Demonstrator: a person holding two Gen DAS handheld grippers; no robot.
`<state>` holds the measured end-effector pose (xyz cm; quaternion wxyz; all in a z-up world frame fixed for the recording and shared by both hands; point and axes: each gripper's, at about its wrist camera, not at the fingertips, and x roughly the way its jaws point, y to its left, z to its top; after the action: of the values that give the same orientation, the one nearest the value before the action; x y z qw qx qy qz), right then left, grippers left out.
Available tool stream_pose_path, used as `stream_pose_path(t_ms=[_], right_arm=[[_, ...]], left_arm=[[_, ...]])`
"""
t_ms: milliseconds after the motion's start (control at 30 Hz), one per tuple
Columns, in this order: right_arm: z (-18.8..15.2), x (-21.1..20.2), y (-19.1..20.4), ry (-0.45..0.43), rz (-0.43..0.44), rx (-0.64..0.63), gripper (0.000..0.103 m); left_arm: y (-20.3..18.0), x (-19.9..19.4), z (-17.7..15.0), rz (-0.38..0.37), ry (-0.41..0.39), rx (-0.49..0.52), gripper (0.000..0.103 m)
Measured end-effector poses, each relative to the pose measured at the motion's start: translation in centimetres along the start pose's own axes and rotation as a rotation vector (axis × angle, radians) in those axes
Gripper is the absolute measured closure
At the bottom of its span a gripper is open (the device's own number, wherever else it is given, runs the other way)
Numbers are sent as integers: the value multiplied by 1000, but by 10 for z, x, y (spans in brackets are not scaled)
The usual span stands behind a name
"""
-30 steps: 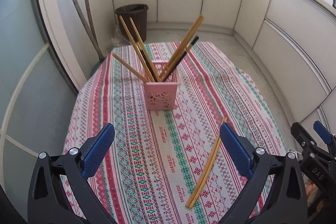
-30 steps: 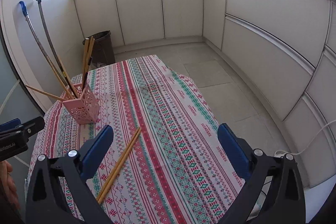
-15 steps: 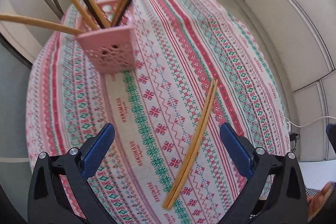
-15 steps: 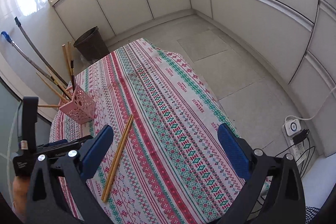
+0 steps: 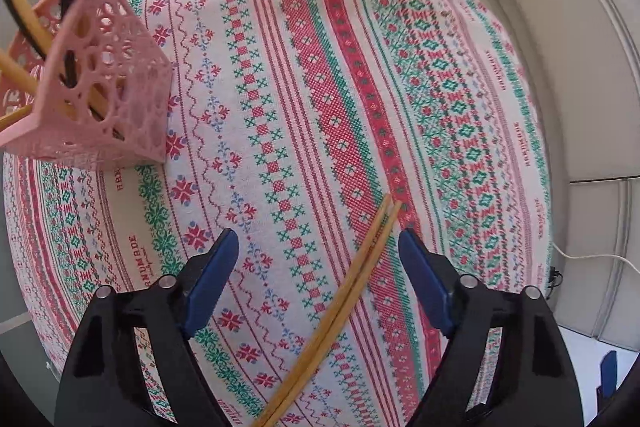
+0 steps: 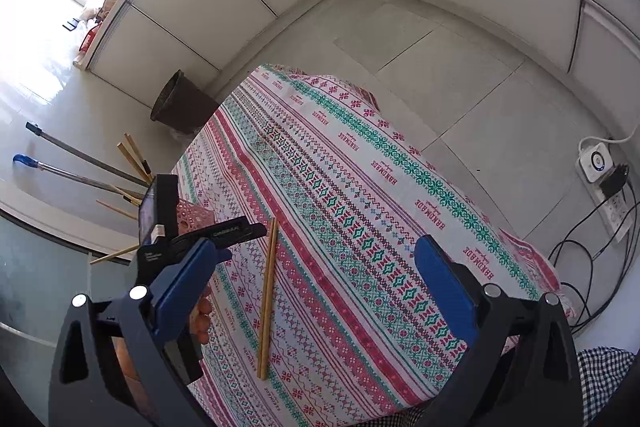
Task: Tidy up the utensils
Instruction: 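Grasp a bamboo chopstick with the left tool while the right tool grasps the other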
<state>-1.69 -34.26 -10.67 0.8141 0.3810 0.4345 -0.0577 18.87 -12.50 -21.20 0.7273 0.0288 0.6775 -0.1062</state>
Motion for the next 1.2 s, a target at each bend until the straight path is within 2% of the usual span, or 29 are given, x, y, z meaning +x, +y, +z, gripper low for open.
stream_pose_path(t_ms=[100,333,433,533,600,700,900,1033,1200], right_arm=[[2,-2,-3,-1,8,13,6],[4,1,-9,9,4,34,6],[4,2,-11,10,1,41,6],[4,4,-11,12,-6,43,6],[4,6,-12,18,-12,43,6],[4,10,-12,24,-23,38,6],[3,25,-8,46,-67,27,6],[-2,44,4,65,-114,-17,6],[-11,77,26,94,-198,-90,6]], left_arm=[[-1,7,1,27,7,9,31],[-6,18,3,39,16,28,32],[-24,25,4,65,16,81,42],[-36,25,3,62,16,120,59],[-45,24,4,69,15,138,81],[-49,22,3,67,9,162,96],[-29,14,-14,38,-28,170,98],[-5,2,-41,26,-63,172,99],[25,-24,-74,48,-132,176,99]])
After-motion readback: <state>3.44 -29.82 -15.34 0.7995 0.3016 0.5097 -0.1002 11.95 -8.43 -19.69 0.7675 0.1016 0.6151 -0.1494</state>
